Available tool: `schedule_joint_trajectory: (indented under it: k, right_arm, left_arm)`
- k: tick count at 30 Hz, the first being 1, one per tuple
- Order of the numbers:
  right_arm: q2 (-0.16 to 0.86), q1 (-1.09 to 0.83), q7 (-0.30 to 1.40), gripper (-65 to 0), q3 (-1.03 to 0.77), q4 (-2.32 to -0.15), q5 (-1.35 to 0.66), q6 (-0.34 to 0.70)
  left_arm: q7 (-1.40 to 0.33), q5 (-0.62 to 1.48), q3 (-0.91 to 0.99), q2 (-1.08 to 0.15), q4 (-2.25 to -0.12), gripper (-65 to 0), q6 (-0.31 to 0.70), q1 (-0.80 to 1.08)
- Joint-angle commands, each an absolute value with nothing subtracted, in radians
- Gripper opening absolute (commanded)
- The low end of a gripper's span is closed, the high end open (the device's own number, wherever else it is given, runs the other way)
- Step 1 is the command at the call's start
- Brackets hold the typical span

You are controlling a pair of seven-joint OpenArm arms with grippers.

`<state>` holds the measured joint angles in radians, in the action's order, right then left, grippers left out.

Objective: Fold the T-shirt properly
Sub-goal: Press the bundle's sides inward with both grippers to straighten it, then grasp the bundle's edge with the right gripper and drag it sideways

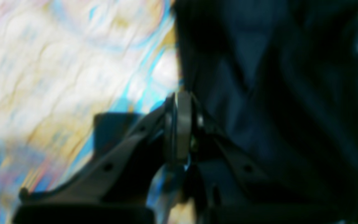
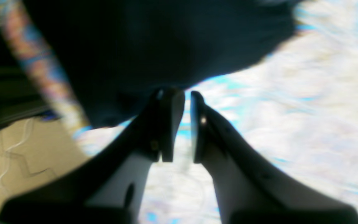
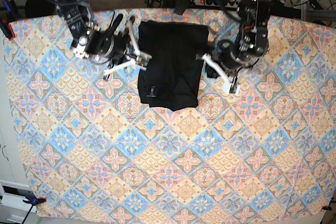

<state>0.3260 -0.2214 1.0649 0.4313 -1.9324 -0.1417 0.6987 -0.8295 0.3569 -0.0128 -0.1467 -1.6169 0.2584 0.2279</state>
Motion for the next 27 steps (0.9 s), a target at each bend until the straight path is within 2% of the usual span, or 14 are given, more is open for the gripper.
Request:
schedule_joint_trajectory:
  k: [1, 11, 19, 22, 27]
  right_arm:
    - [0.332, -0.234, 1.052, -57.2, 0.429, -1.954, -0.151, 0.698]
    - [0.272, -0.179, 1.053, -58.2, 0.526, -1.962, -0.151, 0.698]
    - [0.229, -0.114, 1.072, -59.1, 0.585, -1.946, -0.153, 0.698]
    - [0.186, -0.093, 1.081, -59.1, 0.587, -1.886, -0.153, 0.698]
    - [0.116, -0.042, 1.101, -59.1, 0.587, -1.667, -0.153, 0.698]
  left_arm:
    - [-0.816, 0.367, -0.002, -0.159, -1.667, -64.2, 0.265, 0.248]
    - [-0.816, 0.369, 0.173, -0.185, -1.85, -64.2, 0.265, 0.446]
    - [-0.816, 0.367, 0.179, -0.148, -1.85, -64.2, 0.265, 0.478]
    - [-0.816, 0.367, 0.179, -0.147, -1.85, -64.2, 0.265, 0.478]
    - [-0.816, 0.367, 0.179, -0.147, -1.85, -64.2, 0.265, 0.473]
